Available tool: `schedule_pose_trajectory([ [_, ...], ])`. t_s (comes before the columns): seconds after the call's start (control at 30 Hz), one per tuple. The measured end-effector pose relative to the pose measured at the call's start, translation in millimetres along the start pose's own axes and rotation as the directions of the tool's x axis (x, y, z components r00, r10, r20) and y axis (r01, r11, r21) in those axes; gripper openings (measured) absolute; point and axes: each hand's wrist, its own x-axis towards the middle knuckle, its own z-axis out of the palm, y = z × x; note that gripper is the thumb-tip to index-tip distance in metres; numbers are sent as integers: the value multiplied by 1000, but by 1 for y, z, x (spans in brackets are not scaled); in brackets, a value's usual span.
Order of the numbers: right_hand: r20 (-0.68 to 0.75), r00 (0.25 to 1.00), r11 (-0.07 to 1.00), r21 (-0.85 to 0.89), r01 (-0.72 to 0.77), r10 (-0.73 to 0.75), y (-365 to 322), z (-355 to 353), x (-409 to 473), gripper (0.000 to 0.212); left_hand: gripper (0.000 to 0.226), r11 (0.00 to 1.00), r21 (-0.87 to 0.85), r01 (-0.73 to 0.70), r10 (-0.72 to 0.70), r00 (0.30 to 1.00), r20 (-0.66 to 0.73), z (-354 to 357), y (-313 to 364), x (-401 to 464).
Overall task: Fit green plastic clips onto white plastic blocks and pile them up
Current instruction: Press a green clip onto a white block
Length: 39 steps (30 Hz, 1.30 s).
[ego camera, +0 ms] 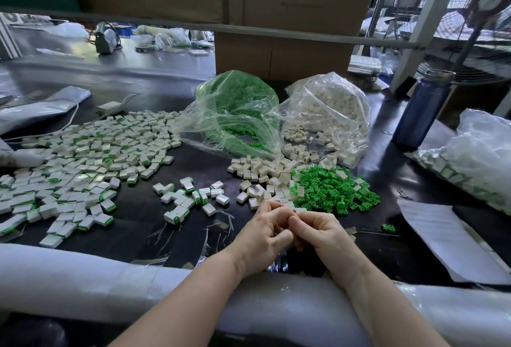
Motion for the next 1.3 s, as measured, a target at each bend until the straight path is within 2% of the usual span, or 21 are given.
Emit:
schedule_pose_trajectory([
  [0.13,-20,1000,999,-41,-14,13,2,-2,1,27,20,1000,8,9,-9,1000,9,-1,0,0],
  [0.43,-44,998,999,-38,-37,36,5,-4,1,20,16,1000,25,11,-12,1000,28,0,-3,0],
  [0.6,-32,999,999,-4,-39,39,4,-3,2,17,30,999,27,25,-25,1000,15,1,0,0],
  [0.73,-4,999,998,54,-31,32,4,-3,1,22,28,1000,5,30,-30,1000,8,1,-2,0],
  [0.87,21,999,998,60,-37,35,4,-4,1,16,22,1000,2,30,-30,999,15,1,-3,0],
  [1.0,-14,999,998,49,-47,48,6,-5,1,26,17,999,4,35,-35,999,27,1,-4,0],
  [1.3,-29,998,998,19,-56,56,7,-5,2,25,30,999,24,39,-40,999,30,1,-3,0],
])
